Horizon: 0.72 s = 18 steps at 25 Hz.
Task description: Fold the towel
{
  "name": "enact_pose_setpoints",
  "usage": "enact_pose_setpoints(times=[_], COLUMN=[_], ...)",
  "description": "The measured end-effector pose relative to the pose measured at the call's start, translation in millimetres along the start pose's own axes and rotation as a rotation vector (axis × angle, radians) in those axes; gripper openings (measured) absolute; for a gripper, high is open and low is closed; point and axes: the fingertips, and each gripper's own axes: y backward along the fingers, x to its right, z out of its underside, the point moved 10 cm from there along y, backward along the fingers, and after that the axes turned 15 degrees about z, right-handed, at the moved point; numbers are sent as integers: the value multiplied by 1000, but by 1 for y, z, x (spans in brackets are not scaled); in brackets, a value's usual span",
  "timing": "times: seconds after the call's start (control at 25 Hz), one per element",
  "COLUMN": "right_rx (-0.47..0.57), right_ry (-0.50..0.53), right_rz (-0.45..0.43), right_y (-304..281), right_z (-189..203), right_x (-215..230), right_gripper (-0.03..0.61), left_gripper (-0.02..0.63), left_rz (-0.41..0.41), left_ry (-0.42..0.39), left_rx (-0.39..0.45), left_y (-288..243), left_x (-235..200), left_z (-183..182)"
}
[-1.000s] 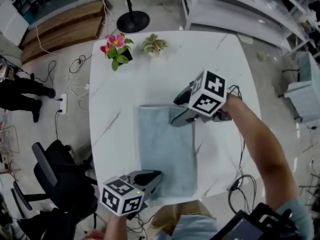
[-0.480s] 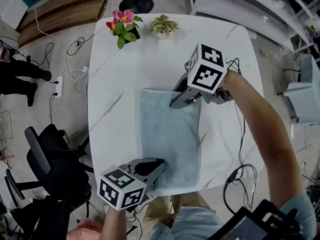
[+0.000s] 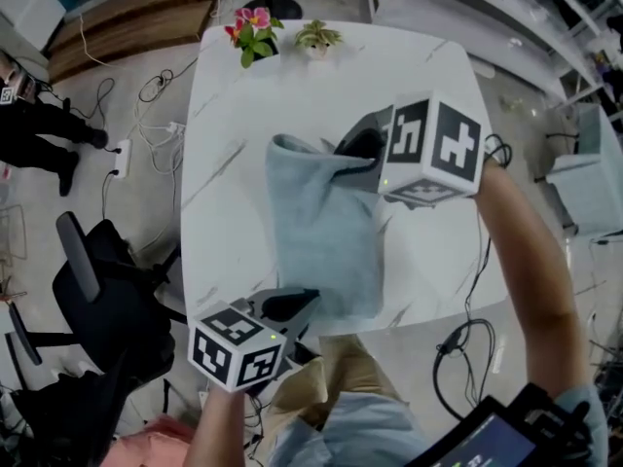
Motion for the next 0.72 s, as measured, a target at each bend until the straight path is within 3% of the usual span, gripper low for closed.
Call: enact_pose_setpoints(times=[0.4, 0.72], right_rx=[105, 113], right_ry=[233, 320], right_rz=[367, 527], right_y=[32, 23], right_z=[9, 27], right_x=[-128, -206], right_gripper=[84, 86], left_gripper=[8, 8], left_rz=[-28, -45], left_ry=[-45, -35], left_rx=[12, 26], left_y=[11, 11], left_x=[39, 40], left_z=[45, 74])
